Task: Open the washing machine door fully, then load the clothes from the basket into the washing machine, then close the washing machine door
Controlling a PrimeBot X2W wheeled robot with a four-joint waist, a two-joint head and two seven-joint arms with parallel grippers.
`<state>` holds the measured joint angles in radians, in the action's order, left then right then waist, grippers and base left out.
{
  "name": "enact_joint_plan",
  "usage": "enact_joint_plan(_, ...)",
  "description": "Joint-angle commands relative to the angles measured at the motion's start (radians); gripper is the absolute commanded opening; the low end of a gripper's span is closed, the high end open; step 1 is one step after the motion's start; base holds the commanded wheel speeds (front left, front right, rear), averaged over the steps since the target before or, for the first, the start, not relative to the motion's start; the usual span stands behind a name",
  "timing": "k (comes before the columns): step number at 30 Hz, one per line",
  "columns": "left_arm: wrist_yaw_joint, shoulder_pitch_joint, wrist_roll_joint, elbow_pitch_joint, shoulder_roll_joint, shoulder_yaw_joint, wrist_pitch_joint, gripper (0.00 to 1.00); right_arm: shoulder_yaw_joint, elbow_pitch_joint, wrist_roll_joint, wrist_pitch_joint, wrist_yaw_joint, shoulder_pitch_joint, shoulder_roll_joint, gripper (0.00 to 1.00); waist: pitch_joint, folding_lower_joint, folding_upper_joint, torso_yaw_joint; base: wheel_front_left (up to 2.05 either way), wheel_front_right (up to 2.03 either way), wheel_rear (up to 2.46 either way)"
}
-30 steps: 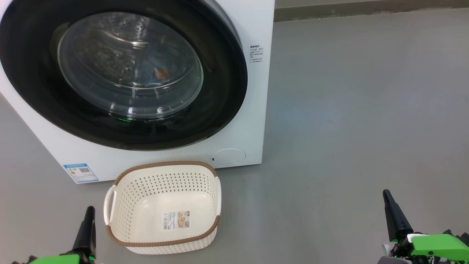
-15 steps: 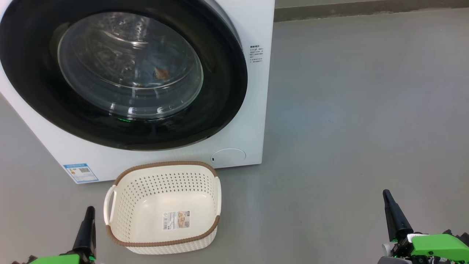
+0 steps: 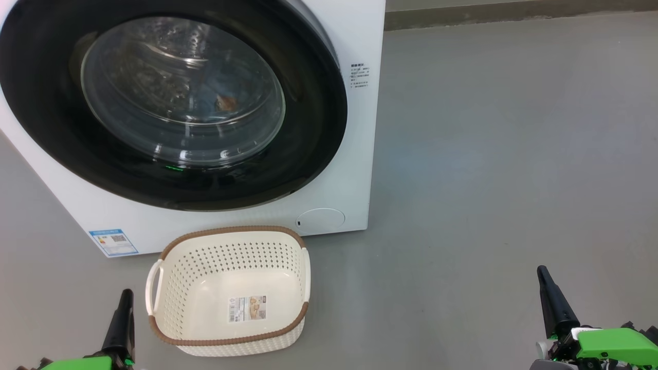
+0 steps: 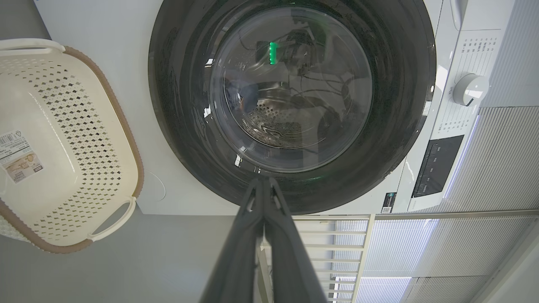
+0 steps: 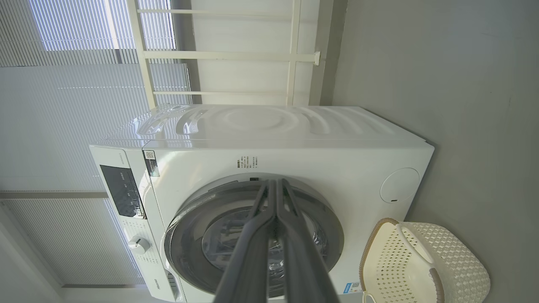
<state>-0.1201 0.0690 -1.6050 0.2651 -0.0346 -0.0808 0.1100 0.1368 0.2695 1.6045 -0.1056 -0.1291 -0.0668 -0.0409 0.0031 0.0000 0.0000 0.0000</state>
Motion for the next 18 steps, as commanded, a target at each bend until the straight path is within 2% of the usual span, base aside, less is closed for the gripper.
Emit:
enact_joint_plan(1,-0.011,0.039,-0.004,-0.020,-0.016,-0.033,0.003,0.00,-0.023,-0.025,0.004,-0.008,-0.002,-0.041,-0.009,0.00,0.000,0.0000,0.0000,0.000,0.00,0.00,0.00)
enact_joint_plan(18,-0.011,0.039,-0.004,-0.020,-0.016,-0.033,0.003,0.00,-0.023,-0.025,0.004,-0.008,-0.002,-0.041,-0.009,0.00,0.000,0.0000,0.0000,0.000,0.00,0.00,0.00)
